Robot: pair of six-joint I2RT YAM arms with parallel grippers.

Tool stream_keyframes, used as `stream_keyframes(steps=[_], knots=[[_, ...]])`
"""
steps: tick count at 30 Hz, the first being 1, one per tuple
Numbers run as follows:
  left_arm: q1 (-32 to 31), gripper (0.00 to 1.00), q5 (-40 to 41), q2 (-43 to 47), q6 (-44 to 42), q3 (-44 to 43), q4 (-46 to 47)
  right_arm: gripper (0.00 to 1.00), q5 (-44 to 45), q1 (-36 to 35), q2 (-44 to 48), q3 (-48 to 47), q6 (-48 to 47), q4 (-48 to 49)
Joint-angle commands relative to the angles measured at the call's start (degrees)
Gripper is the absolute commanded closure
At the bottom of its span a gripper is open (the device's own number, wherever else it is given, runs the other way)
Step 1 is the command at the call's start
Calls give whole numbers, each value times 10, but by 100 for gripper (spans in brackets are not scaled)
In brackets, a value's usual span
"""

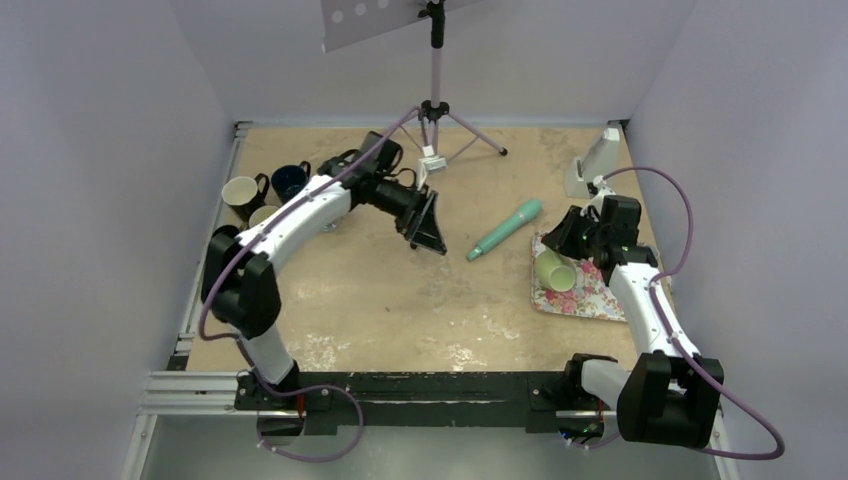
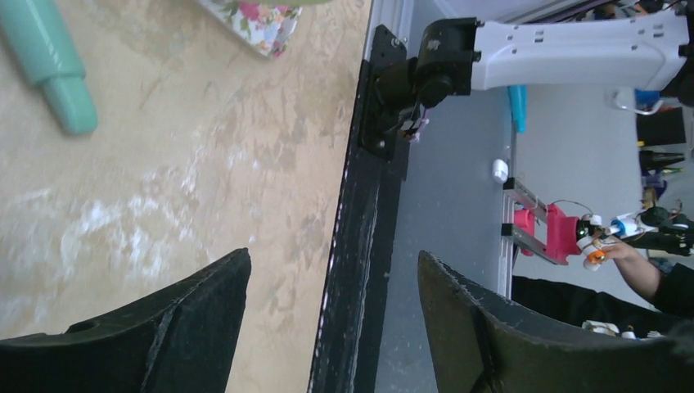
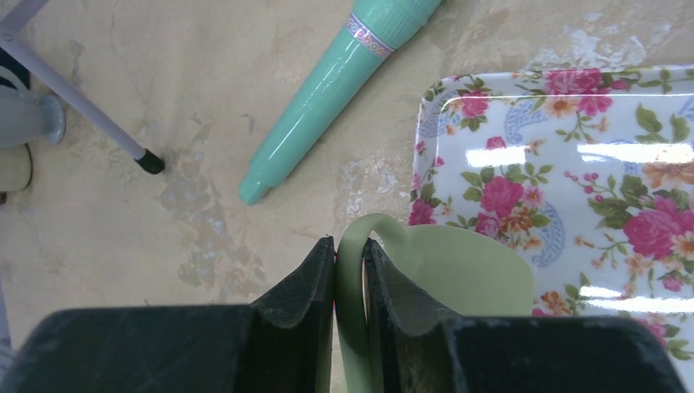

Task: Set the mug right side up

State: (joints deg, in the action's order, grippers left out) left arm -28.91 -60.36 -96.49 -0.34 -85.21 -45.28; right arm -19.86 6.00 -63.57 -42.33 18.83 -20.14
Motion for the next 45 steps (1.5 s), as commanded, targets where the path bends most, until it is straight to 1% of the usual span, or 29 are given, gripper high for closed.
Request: stream_keyframes(steps=[1, 3, 5, 8, 10, 11, 13, 16, 19, 21, 24, 27, 29, 32, 37, 40, 45], knots=[[-64, 22, -38, -101, 93, -81, 140, 100, -62, -2, 20, -32, 5, 40], [-85, 22, -43, -138, 133, -101, 178, 100, -63, -2, 21, -37, 9, 38], [-101, 22, -44, -164, 174, -101, 236, 100, -63, -2, 17, -39, 7, 32], [-111, 22, -26, -187, 253, -84, 380, 100, -66, -2, 14, -37, 8, 36], [-118, 22, -8, -217, 285, -96, 423, 100, -39, -2, 11, -35, 10, 33], [-122, 22, -2, -236, 290, -114, 422, 100, -16, -2, 7, -35, 10, 24], [-126, 23, 9, -274, 288, -157, 385, 100, 26, -2, -1, -32, 7, 6], [-127, 24, 15, -290, 281, -169, 377, 100, 57, -2, 6, -20, 12, 18], [-127, 24, 16, -294, 257, -183, 352, 100, 14, -2, 19, -18, 28, 50], [-127, 24, 11, -302, 257, -193, 348, 100, -10, -3, 36, -11, 36, 71], [-127, 24, -4, -313, 271, -193, 382, 100, -55, -2, 66, 5, 48, 97], [-127, 24, -39, -328, 261, -207, 413, 100, -107, -1, 82, 5, 39, 89], [-127, 24, -60, -341, 235, -234, 404, 100, -127, -2, 87, 1, 24, 71], [-126, 22, -79, -358, 214, -269, 401, 100, -160, -2, 102, 1, 32, 79], [-126, 21, -101, -364, 256, -275, 481, 100, -194, -1, 123, -6, 65, 101], [-126, 21, -111, -370, 301, -271, 513, 100, -197, -1, 134, -14, 80, 110], [-127, 21, -135, -363, 357, -240, 580, 100, -209, -2, 136, -29, 98, 129]])
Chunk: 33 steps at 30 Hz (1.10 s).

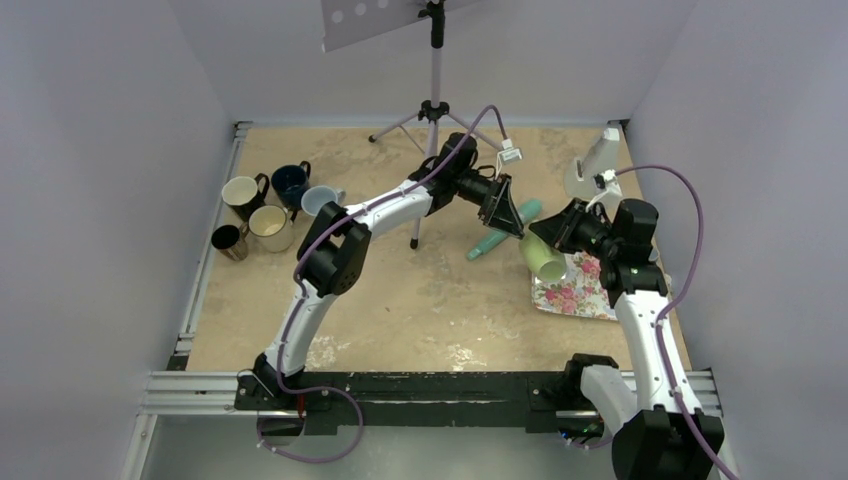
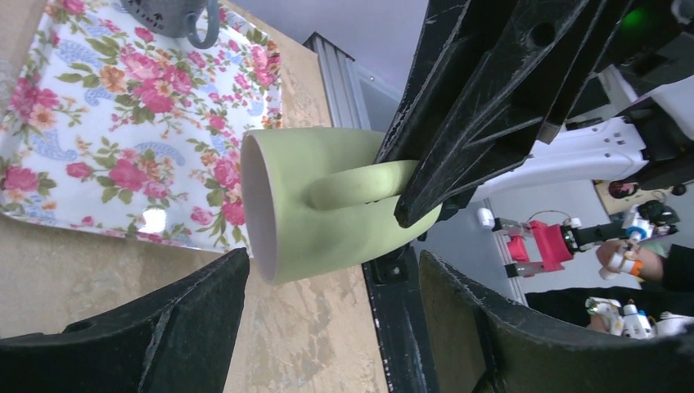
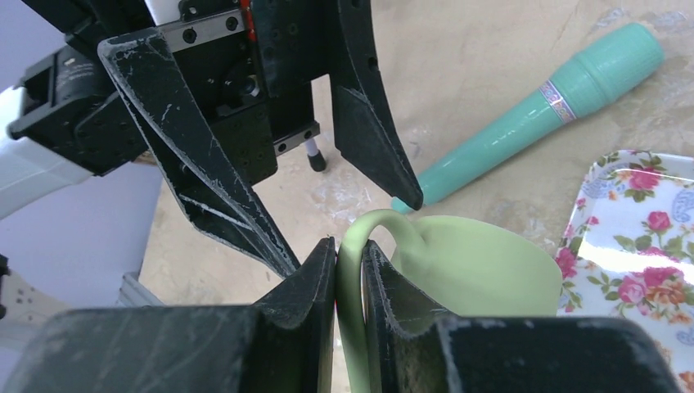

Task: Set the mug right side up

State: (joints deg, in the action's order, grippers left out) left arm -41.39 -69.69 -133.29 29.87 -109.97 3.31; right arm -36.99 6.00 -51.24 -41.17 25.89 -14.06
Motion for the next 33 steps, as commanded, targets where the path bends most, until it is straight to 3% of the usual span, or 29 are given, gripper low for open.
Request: stream_keyframes(steps=[1, 6, 18, 22, 27, 29, 32, 33], knots=[[-2, 21, -42, 6, 68, 8, 105, 100, -40, -1, 12, -41, 32, 73], [-3, 22, -44, 4, 132, 7, 166, 100, -51, -1, 6, -47, 51, 102], [-10, 26, -57, 11, 140, 28, 162, 100, -47, -1, 3, -75, 58, 127], [-11, 30, -55, 9, 219, 28, 251, 100, -53, -1, -1, -73, 61, 137], [-20, 48, -64, -4, 355, 29, 415, 100, -53, -2, -2, -70, 65, 176], [-21, 64, -62, -9, 411, 29, 478, 100, -53, -1, -6, -65, 62, 180], [-21, 99, -66, -7, 438, 27, 498, 100, -50, 5, -9, -46, 57, 185], [-20, 100, -66, -2, 429, 30, 489, 100, -49, 9, -9, -39, 55, 189]])
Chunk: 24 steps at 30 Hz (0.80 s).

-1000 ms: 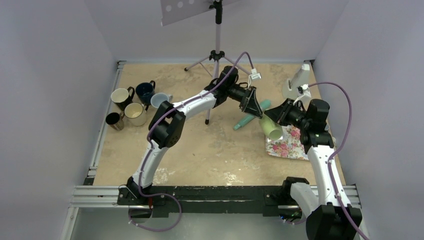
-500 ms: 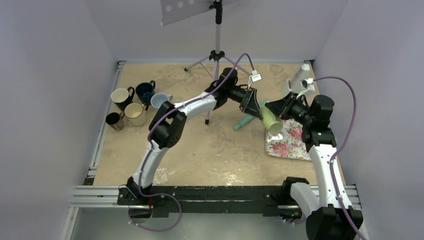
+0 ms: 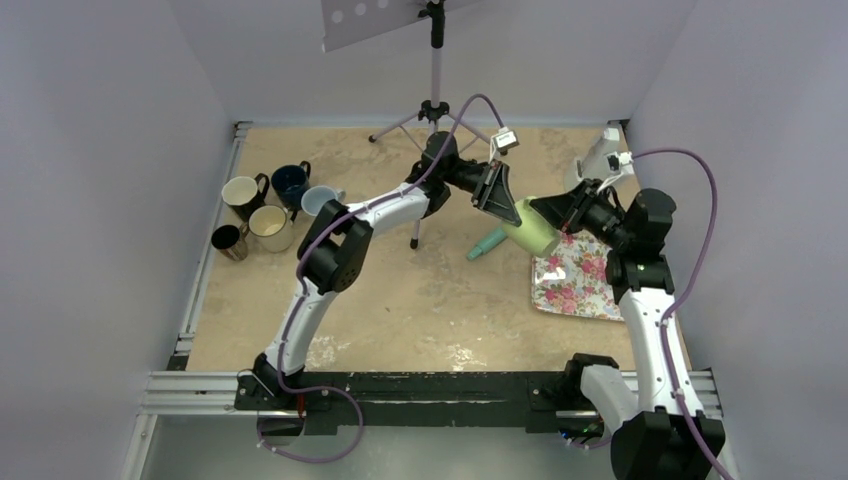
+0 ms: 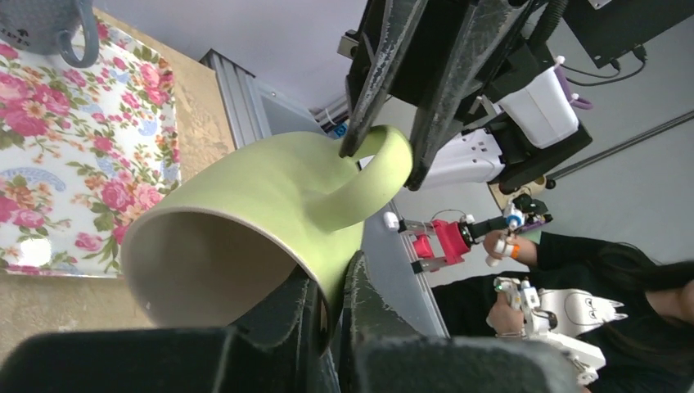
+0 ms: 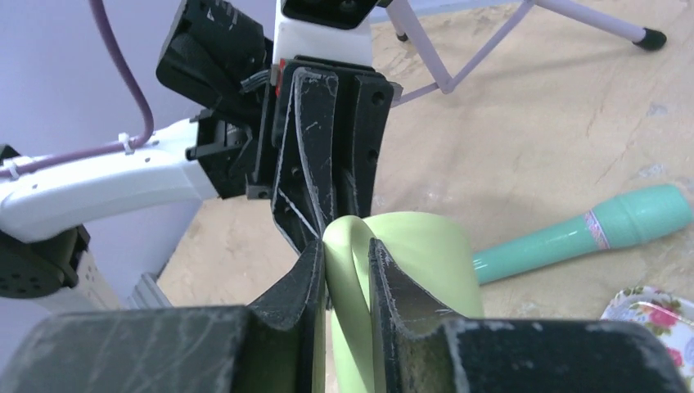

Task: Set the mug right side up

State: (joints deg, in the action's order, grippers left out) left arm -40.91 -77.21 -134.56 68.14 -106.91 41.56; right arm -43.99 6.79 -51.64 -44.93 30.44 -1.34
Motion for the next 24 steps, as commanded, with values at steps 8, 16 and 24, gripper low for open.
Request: stream_keyframes(steps=[8, 16, 24], knots=[[-25, 100, 165, 48, -482, -112, -604, 90, 153, 6, -16, -15, -94, -86], [-32, 100, 378, 57, -735, -198, -920, 15, 340, 6, -19, -92, -107, -196], [-33, 100, 574, 109, -890, -228, -1176, 11, 628, 6, -52, -142, -30, -285]])
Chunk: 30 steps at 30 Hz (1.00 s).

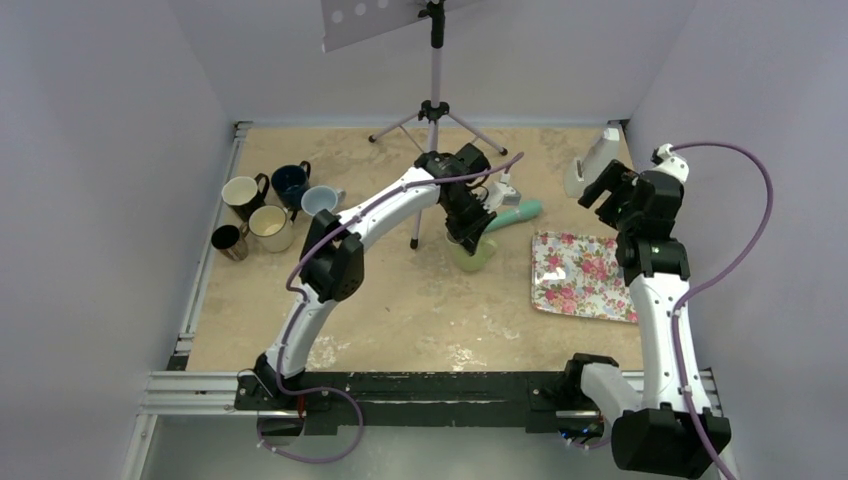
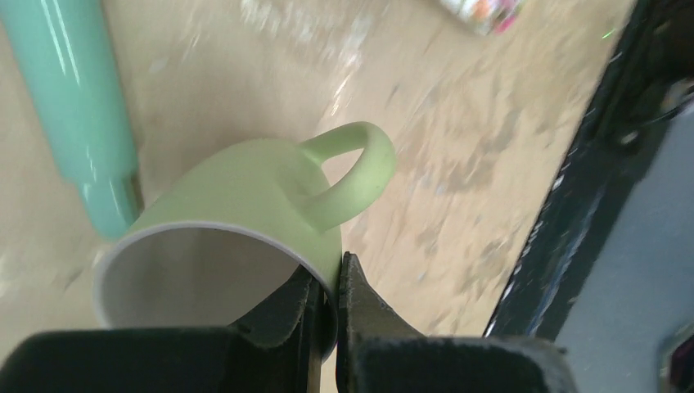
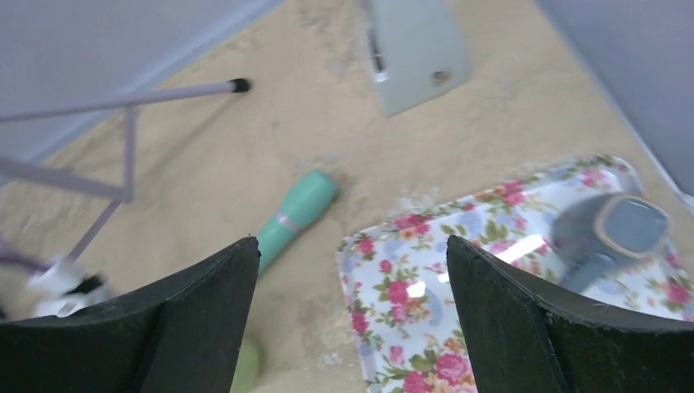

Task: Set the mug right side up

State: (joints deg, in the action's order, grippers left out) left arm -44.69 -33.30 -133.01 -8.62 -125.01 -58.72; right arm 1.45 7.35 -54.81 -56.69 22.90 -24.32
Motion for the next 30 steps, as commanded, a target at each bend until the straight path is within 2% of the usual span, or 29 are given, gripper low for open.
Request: stream_keyframes(steps=[1, 5, 10, 14, 20, 27, 30], knots=[[7, 100, 174, 105, -138, -37, -204, 11, 184, 0, -24, -25, 50, -55], [26, 100, 209, 169, -175, 37, -289, 12, 175, 0, -28, -19, 56, -38], [60, 100, 200, 262, -180, 141, -313, 12, 162, 0, -10, 6, 48, 1], [111, 100, 288, 324, -190, 272, -233, 12, 163, 0, 5, 31, 28, 25], [159, 100, 372, 336, -201, 386, -52, 10, 187, 3, -3, 49, 29, 32], [183, 100, 384, 298, -193, 447, 60, 6, 260, 19, 7, 41, 43, -1], [187, 100, 371, 286, -195, 460, 77, 4, 247, 62, 13, 65, 48, 10]])
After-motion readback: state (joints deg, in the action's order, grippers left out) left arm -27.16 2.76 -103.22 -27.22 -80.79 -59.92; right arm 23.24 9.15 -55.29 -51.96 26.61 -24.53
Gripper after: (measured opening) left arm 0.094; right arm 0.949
